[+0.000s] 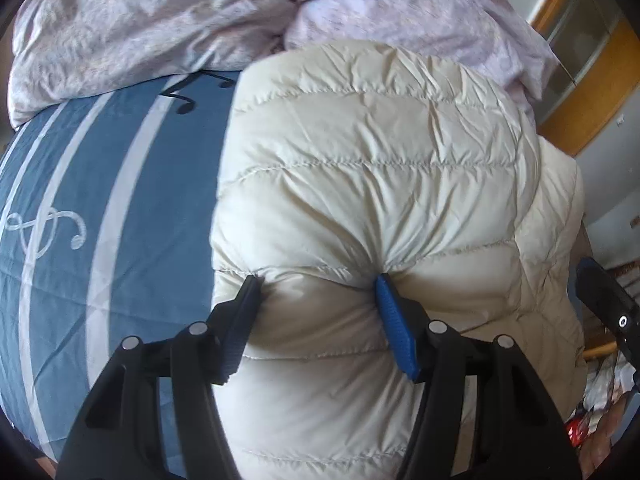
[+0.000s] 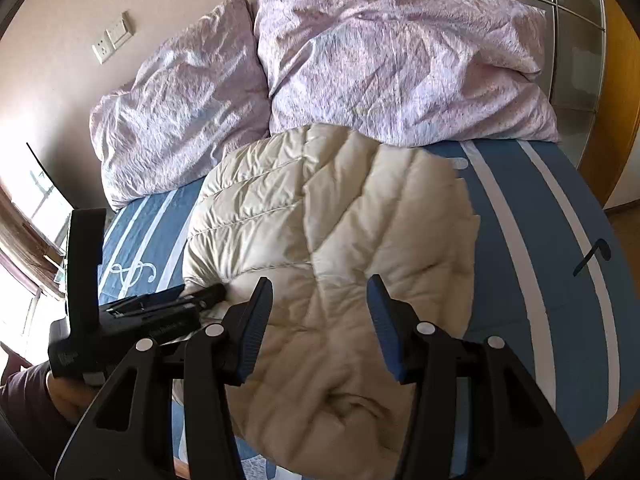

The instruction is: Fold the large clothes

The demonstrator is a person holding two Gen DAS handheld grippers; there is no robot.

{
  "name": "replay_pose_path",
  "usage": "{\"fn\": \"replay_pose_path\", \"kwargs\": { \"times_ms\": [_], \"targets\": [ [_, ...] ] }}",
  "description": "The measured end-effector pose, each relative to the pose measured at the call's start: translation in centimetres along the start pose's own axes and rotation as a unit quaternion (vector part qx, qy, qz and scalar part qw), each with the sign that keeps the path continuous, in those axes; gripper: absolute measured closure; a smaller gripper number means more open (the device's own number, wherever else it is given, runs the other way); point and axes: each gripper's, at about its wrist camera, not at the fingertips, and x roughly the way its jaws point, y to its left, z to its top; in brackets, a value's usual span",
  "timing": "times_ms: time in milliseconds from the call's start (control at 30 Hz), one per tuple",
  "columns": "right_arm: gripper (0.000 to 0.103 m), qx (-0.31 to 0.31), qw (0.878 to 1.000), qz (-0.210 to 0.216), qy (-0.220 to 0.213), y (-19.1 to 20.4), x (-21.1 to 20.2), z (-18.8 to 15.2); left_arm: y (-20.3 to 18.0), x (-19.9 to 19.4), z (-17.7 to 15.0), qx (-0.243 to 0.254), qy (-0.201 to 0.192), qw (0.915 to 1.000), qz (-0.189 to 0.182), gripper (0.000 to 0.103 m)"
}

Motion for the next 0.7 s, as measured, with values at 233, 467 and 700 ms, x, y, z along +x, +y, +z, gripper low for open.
{"fn": "replay_pose_path", "kwargs": {
  "times_ms": [233, 467, 700],
  "targets": [
    [0.052, -0.005, 1.000, -0.030, 0.005, -0.2, 1.7, 0.8, -0.6, 0.6, 0.2, 0.011, 0.005, 0.9999, -0.006, 0.043],
    [0.054, 0.004, 0.997, -0.063, 0.037, -1.9, 4.6, 0.6, -0.5, 0.6, 0.2, 0.012, 0.004, 0.9999, -0.007, 0.043],
    [0.055, 0.012, 0.996, -0.074, 0.050, -2.8, 5.6, -0.1, -0.9, 0.5, 0.2, 0.021, -0.001, 0.9998, -0.006, 0.043]
  ]
}}
